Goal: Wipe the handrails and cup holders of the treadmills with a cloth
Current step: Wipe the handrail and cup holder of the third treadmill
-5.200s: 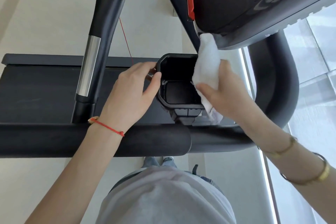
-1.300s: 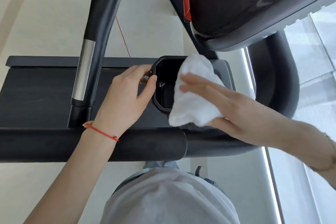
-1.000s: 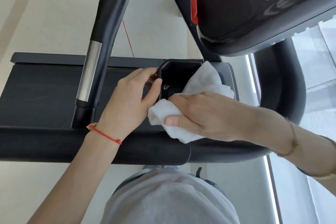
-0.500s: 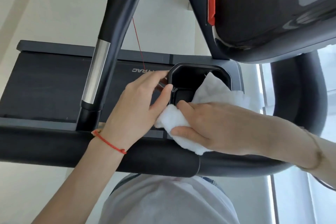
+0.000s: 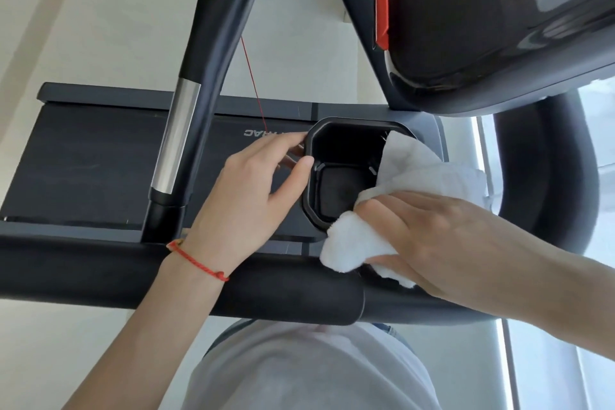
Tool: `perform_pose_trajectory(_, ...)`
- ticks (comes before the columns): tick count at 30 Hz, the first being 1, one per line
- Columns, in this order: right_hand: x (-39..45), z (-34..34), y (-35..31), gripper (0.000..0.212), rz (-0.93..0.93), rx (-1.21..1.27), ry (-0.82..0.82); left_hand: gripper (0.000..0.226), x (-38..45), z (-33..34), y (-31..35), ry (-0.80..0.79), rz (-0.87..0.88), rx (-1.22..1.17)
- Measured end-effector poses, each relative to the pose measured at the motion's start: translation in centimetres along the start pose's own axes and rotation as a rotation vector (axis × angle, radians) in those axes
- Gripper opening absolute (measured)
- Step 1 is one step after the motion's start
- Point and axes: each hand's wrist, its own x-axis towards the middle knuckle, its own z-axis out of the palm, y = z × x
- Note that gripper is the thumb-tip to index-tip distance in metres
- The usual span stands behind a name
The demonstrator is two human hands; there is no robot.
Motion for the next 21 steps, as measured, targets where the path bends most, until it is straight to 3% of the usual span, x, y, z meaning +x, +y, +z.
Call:
perform_pose_trajectory(4, 2.0, -0.5, -2.3, 0.052, 0.115, -0.034, 0.051, 0.035, -0.1, -0.2, 0.2, -0.02, -0.005, -0.006)
perform_pose_trajectory(13, 7.0, 0.3, -6.0, 0.037, 0.446, 0.209, 0.159, 0.032, -0.7, -1.9, 0.1, 0.08, -0.003, 0.039)
perform_pose_trajectory(17, 9.3, 0.1, -5.5, 0.038, 0.459, 0.004, 0.122, 0.032, -0.7, -2.5, -0.5, 0.094, 0.017, 0.065)
perform_pose_trajectory(21, 11.2, -0.8, -4.1, 0.038, 0.535, -0.033, 0.064, 0.034, -0.9, -2.5, -0.6, 0.058, 0.037, 0.063)
